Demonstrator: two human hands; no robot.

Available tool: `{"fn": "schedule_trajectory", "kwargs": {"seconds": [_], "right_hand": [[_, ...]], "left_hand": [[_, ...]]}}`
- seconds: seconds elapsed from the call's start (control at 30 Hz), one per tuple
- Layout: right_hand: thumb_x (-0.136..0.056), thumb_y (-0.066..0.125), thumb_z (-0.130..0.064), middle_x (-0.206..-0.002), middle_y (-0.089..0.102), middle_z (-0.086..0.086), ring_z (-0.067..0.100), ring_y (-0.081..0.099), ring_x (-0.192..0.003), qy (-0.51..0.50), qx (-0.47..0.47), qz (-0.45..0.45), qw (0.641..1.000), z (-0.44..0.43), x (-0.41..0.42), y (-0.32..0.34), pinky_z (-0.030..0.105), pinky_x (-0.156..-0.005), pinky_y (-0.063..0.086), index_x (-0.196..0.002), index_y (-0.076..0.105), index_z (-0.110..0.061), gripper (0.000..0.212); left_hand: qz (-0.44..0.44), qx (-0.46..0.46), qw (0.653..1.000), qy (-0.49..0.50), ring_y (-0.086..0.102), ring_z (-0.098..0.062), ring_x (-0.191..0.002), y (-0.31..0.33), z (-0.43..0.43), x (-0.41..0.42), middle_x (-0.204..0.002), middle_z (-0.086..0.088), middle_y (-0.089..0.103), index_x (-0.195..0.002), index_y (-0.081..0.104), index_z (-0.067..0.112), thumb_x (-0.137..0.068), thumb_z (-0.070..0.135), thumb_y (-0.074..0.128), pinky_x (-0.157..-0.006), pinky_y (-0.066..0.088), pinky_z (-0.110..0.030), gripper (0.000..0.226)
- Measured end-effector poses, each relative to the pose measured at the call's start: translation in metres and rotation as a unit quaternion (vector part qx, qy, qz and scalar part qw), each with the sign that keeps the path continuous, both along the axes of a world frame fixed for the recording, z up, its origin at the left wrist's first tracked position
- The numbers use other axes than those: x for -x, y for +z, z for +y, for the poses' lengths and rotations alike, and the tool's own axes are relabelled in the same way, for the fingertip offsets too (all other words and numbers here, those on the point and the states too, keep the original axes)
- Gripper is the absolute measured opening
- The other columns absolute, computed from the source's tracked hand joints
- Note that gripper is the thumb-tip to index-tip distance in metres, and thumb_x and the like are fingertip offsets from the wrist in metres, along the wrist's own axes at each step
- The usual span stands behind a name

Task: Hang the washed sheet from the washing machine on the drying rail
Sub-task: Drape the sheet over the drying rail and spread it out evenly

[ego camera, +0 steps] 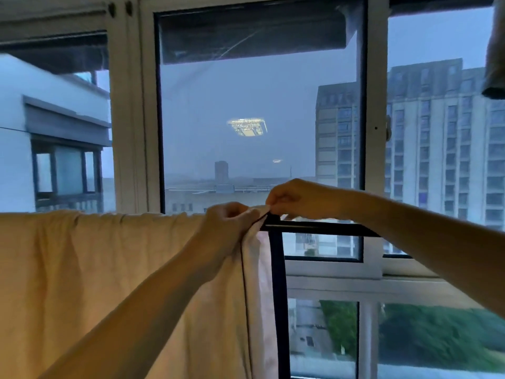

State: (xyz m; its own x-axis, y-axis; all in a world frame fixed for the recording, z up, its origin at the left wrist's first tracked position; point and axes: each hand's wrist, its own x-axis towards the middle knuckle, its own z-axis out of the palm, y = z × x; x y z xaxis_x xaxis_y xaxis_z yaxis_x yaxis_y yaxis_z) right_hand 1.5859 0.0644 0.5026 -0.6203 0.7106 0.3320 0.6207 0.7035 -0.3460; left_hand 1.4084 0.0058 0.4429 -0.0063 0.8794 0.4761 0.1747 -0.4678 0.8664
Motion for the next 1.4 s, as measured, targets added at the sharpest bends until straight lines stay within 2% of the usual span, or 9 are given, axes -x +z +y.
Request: {"fn": "schedule_trajectory", "kwargs": {"seconds": [0.13,0.23,0.33,0.53,0.67,0.83,0.93,1.13,1.4], "right_hand": [[-0.097,0.051,-0.016,-0.080,0.060,0.001,0.009,0.059,-0.075,0.028,0.103,0.073,0.992,-0.005,-0.020,0.009,0.020,-0.074,0.054,-0.094,0.065,-0.009,0.016],[-0.095,0.053,-0.022,-0.073,0.054,0.001,0.011,0.051,-0.067,0.042,0.166,0.096,0.981,-0.005,-0.042,0.016,0.026,-0.070,0.050,-0.086,0.065,-0.011,0.019],[-0.093,0.057,-0.024,-0.071,0.051,0.003,0.013,0.047,-0.063,0.039,0.204,0.092,0.974,0.001,-0.064,0.017,0.024,-0.061,0.046,-0.083,0.067,-0.013,0.018],[-0.095,0.048,-0.006,-0.071,0.058,0.003,0.007,0.049,-0.053,0.097,0.301,0.105,0.943,0.003,-0.104,0.009,0.017,-0.046,0.037,-0.099,0.066,-0.007,0.019],[-0.097,0.048,-0.013,-0.076,0.065,-0.008,0.002,0.058,-0.062,0.071,0.253,0.081,0.961,0.000,-0.126,0.001,0.012,-0.057,0.045,-0.107,0.063,-0.005,0.020],[-0.094,0.054,-0.022,-0.081,0.060,-0.001,0.007,0.059,-0.069,0.061,0.289,0.116,0.948,0.007,-0.143,-0.017,0.018,-0.062,0.051,-0.104,0.061,-0.008,0.018],[-0.086,0.060,-0.023,-0.091,0.059,0.007,0.018,0.060,-0.083,0.091,0.372,0.195,0.903,0.010,-0.150,-0.027,0.029,-0.074,0.053,-0.099,0.062,-0.009,0.020],[-0.087,0.054,-0.011,-0.113,0.060,0.009,0.024,0.055,-0.109,0.169,0.425,0.240,0.856,0.012,-0.155,-0.038,0.041,-0.097,0.044,-0.114,0.060,-0.012,0.028],[-0.084,0.038,0.005,-0.121,0.061,0.017,0.033,0.056,-0.111,0.212,0.441,0.300,0.819,0.006,-0.160,-0.032,0.039,-0.095,0.048,-0.119,0.058,-0.011,0.043]], "left_hand": [[0.107,-0.061,0.987,0.103,0.062,-0.012,-0.069,0.007,-0.011,-0.015,-0.084,-0.003,0.064,-0.103,0.058,0.017,-0.078,0.030,0.075,-0.057,0.050,-0.018,0.032],[0.163,-0.119,0.963,0.180,0.061,-0.010,-0.075,0.010,-0.017,-0.027,-0.083,0.005,0.062,-0.094,0.060,0.017,-0.077,0.034,0.075,-0.060,0.048,-0.020,0.028],[0.187,-0.134,0.956,0.183,0.064,-0.012,-0.073,0.008,-0.017,-0.042,-0.075,0.003,0.066,-0.080,0.064,0.017,-0.076,0.035,0.075,-0.066,0.052,-0.025,0.021],[0.206,-0.128,0.952,0.185,0.058,-0.001,-0.049,0.001,-0.019,-0.076,-0.061,0.001,0.064,-0.073,0.066,0.015,-0.080,0.040,0.069,-0.048,0.043,-0.013,0.026],[0.189,-0.103,0.964,0.155,0.060,-0.008,-0.047,-0.002,-0.019,-0.088,-0.060,-0.007,0.063,-0.073,0.068,0.009,-0.086,0.038,0.063,-0.051,0.044,-0.023,0.032],[0.219,-0.101,0.957,0.160,0.061,-0.005,-0.052,-0.011,-0.020,-0.104,-0.062,0.009,0.066,-0.071,0.069,0.018,-0.082,0.035,0.068,-0.055,0.047,-0.023,0.020],[0.242,-0.110,0.948,0.178,0.061,-0.003,-0.057,-0.016,-0.022,-0.106,-0.075,0.008,0.070,-0.072,0.066,0.024,-0.078,0.033,0.071,-0.055,0.049,-0.022,0.012],[0.280,-0.190,0.900,0.274,0.054,-0.007,-0.058,-0.014,-0.032,-0.109,-0.071,0.009,0.060,-0.077,0.063,0.023,-0.082,0.031,0.068,-0.048,0.034,-0.016,0.011],[0.331,-0.299,0.828,0.341,0.053,-0.015,-0.071,-0.001,-0.022,-0.108,-0.084,0.003,0.055,-0.090,0.057,0.018,-0.091,0.031,0.057,-0.059,0.036,-0.022,0.013]]}}
